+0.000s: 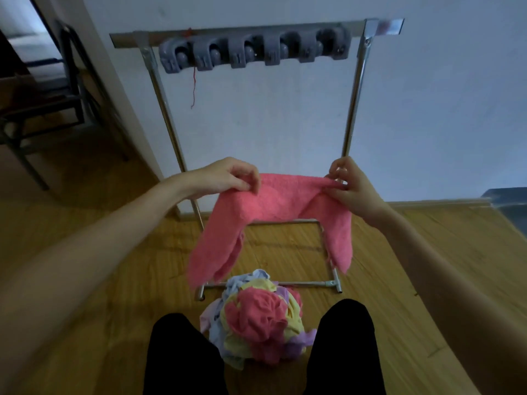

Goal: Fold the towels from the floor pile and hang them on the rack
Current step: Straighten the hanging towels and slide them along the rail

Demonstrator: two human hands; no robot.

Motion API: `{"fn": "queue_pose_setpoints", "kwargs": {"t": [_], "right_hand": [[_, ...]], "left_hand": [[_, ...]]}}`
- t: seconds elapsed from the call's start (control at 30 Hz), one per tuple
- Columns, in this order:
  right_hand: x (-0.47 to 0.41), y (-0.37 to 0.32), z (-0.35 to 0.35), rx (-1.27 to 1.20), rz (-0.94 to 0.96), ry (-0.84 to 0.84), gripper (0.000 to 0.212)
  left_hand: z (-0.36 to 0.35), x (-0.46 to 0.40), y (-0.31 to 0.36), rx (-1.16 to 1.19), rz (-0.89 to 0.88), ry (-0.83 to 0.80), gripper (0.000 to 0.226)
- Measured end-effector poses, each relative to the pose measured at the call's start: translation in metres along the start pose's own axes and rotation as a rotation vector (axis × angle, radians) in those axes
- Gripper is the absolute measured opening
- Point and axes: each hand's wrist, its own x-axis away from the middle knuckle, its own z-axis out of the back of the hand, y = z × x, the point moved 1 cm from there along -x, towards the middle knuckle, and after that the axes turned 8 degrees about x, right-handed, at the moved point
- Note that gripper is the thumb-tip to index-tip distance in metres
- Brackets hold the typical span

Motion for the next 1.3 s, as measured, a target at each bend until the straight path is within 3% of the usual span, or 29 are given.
{"fn": "queue_pose_setpoints", "kwargs": {"t": [0.13, 0.27, 0.37, 0.47, 0.67, 0.77, 1.0, 1.17, 1.3], "right_hand": [[-0.027, -0.012, 0.017, 0.396, 0.274, -0.022, 0.039], [-0.054, -0.02, 0.039, 0.665, 0.285, -0.133, 0.044], [-0.074, -0.027, 0.06, 0.793, 0.283, -0.092, 0.051], [-0.097, -0.039, 0.084, 0.829, 0.337, 0.018, 0.046], [-0.143, -0.055, 0.127, 0.797, 0.419, 0.395, 0.041], [-0.161, -0.058, 0.142, 0.832, 0.419, 0.518, 0.034], [-0.199, -0.042, 0.153, 0.994, 0.404, 0.579, 0.034], [-0.208, -0.039, 0.144, 0.938, 0.433, 0.59, 0.042], [-0.215, -0.034, 0.135, 0.93, 0.421, 0.586, 0.041]], "left_hand": [[0.006, -0.037, 0.025, -0.221, 0.001, 0.044, 0.027], [0.014, -0.067, 0.056, -0.397, -0.029, 0.071, 0.046], [0.021, -0.089, 0.082, -0.523, -0.1, 0.157, 0.059], [0.025, -0.112, 0.111, -0.65, -0.211, 0.322, 0.064], [0.029, -0.153, 0.155, -0.702, -0.428, 0.673, 0.065], [0.029, -0.171, 0.168, -0.863, -0.486, 0.796, 0.062], [0.025, -0.209, 0.18, -1.076, -0.44, 0.935, 0.064], [0.013, -0.23, 0.179, -1.092, -0.42, 1.076, 0.067], [0.007, -0.247, 0.17, -1.058, -0.43, 1.096, 0.072]]}}
